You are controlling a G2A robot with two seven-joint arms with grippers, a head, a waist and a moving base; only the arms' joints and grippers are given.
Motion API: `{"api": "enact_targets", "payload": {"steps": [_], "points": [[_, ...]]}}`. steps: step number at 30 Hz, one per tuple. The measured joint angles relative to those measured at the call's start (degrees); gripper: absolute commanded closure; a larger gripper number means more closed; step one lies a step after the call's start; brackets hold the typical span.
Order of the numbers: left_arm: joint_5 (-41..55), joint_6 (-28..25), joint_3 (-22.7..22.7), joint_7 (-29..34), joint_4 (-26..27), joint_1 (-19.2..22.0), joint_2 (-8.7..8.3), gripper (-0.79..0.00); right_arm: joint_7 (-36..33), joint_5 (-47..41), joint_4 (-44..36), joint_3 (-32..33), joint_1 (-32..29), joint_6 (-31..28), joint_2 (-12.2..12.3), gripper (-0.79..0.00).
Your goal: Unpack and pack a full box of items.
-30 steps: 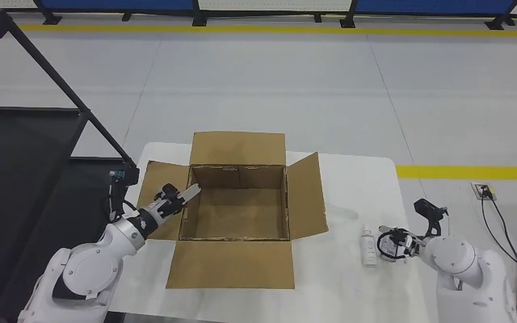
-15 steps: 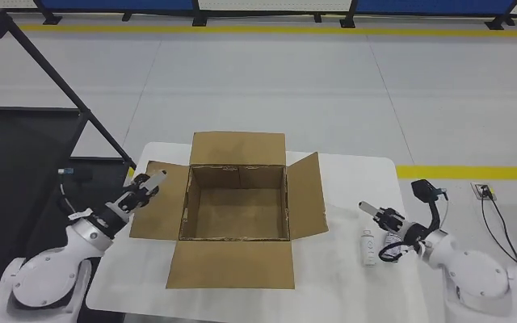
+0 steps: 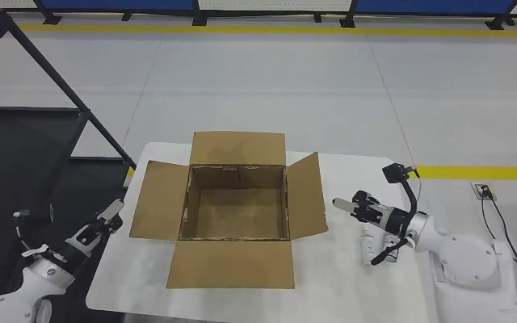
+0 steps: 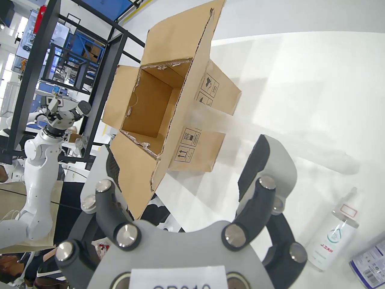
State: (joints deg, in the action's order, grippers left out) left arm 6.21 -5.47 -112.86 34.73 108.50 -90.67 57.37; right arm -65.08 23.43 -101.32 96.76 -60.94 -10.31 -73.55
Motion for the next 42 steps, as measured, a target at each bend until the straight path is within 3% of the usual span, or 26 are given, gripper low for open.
{"api": "enact_targets", "payload": {"steps": [6, 9, 16, 24, 33, 42], "points": [[3.0, 1.0, -1.3, -2.5, 0.6, -7.1, 0.75, -0.785, -0.4, -1.1, 3.3, -1.4, 3.1, -0.5, 0.7, -0.785], [2.6, 1.9, 0.0, -2.1, -0.3, -7.6, 0.84, -0.785, -0.3, -1.2, 4.0, -1.8, 3.9, -0.4, 1.1, -0.785], [-1.9, 3.2, 6.9, -3.3, -3.8, -2.4, 0.94, -0.785, 0.0, -2.0, 4.0, -1.8, 3.7, -0.2, 1.9, -0.785], [-7.8, 1.8, 15.4, -9.0, -10.1, 4.6, 1.58, -0.785, 1.1, -2.3, 2.9, -0.7, 1.0, 0.6, 2.9, -0.785], [-5.4, 0.3, 18.4, -12.3, -13.4, 9.4, 2.27, -0.785, 2.2, -1.7, 1.6, -1.2, -0.6, 2.0, 3.9, -0.785], [-6.0, 0.4, 17.7, -10.5, -14.4, 11.6, 2.17, -0.785, 1.9, 3.2, -2.6, -0.1, -4.2, 6.2, 5.0, -0.785]]}}
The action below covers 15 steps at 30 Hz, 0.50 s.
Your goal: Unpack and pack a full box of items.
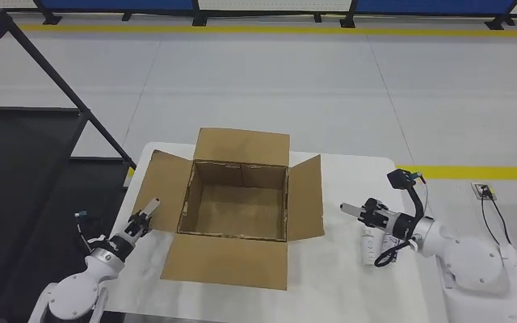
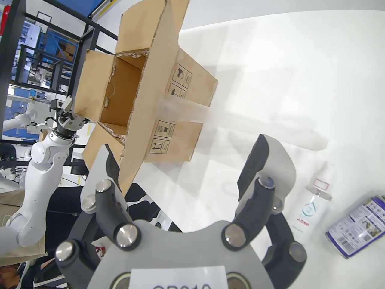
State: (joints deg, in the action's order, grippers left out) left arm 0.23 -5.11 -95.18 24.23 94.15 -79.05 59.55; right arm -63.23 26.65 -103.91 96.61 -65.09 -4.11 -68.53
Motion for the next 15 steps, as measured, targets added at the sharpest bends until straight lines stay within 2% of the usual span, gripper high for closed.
{"api": "enact_targets", "payload": {"steps": [8, 15], "points": [[1.5, -2.3, -4.1, -0.1, 1.0, -3.6, -0.21, -0.785, 0.1, 0.1, -0.1, 0.1, -0.1, 0.3, 0.0, -0.785], [6.6, -3.1, -7.4, -7.5, 4.0, -5.1, 0.36, -0.785, 0.2, 1.8, 0.4, 0.3, -0.6, -0.8, 0.6, -0.785]]}}
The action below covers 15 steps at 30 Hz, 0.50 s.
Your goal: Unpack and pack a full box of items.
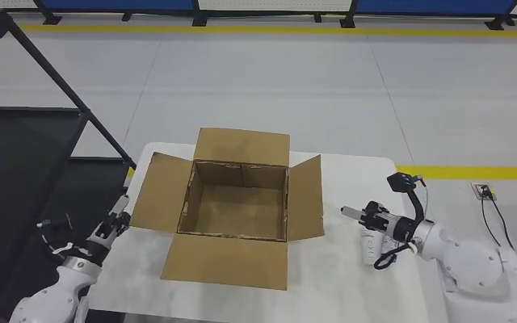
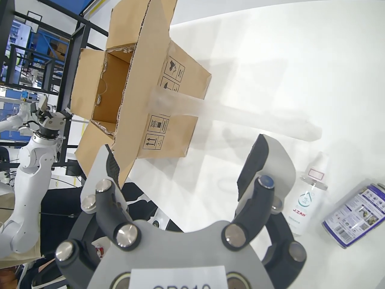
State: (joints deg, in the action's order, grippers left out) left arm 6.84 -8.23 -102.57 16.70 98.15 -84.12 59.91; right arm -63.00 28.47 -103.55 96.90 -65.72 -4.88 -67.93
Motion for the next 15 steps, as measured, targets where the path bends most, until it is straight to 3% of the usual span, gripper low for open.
{"api": "enact_targets", "payload": {"steps": [7, 15], "points": [[4.3, -0.1, -2.6, -5.5, 2.5, 0.4, 0.47, -0.785, -1.1, 11.6, -0.9, 1.9, -3.8, 5.8, 1.1, -0.785], [3.3, -0.1, -3.2, 0.1, 3.5, 2.6, 0.19, -0.785, -4.8, 21.1, 7.9, -2.5, -0.1, 11.9, 1.7, -0.785]]}}
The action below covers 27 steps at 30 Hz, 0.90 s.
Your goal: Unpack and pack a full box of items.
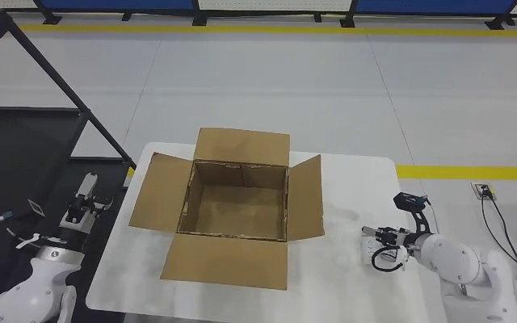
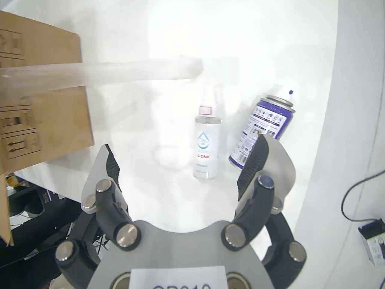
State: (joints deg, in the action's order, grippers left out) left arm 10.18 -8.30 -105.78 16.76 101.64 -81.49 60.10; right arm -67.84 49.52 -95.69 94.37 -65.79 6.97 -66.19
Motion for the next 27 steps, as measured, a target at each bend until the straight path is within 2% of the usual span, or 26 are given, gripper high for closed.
{"api": "enact_targets", "payload": {"steps": [9, 12, 14, 16, 19, 27], "points": [[-0.1, 0.0, 0.0, 0.1, 0.0, 0.0, -0.01, -0.785, 0.0, 5.9, 8.0, -1.9, 4.0, 4.5, 0.4, -0.785], [-0.1, 0.0, 0.0, 0.1, 0.0, 0.0, -0.01, -0.785, 0.2, 5.6, 9.7, -1.6, 4.7, 4.1, 0.6, -0.653], [-0.1, 0.0, 0.0, 0.1, 0.0, 0.0, -0.01, -0.785, 0.1, 5.4, 10.4, -1.5, 4.8, 3.6, 0.7, -0.606], [-0.1, 0.0, 0.0, 0.1, 0.0, 0.0, -0.01, -0.785, -0.3, 6.0, 11.0, -1.7, 4.9, 3.5, 0.8, -0.628], [-0.1, 0.0, 0.0, 0.1, 0.0, 0.0, -0.01, -0.785, -0.9, 7.0, 11.9, -2.5, 5.4, 4.2, 0.9, -0.613], [-0.1, 0.0, 0.0, 0.1, 0.0, 0.0, -0.01, -0.785, -2.6, 9.7, 14.8, -4.8, 7.5, 6.0, 1.1, -0.526]]}}
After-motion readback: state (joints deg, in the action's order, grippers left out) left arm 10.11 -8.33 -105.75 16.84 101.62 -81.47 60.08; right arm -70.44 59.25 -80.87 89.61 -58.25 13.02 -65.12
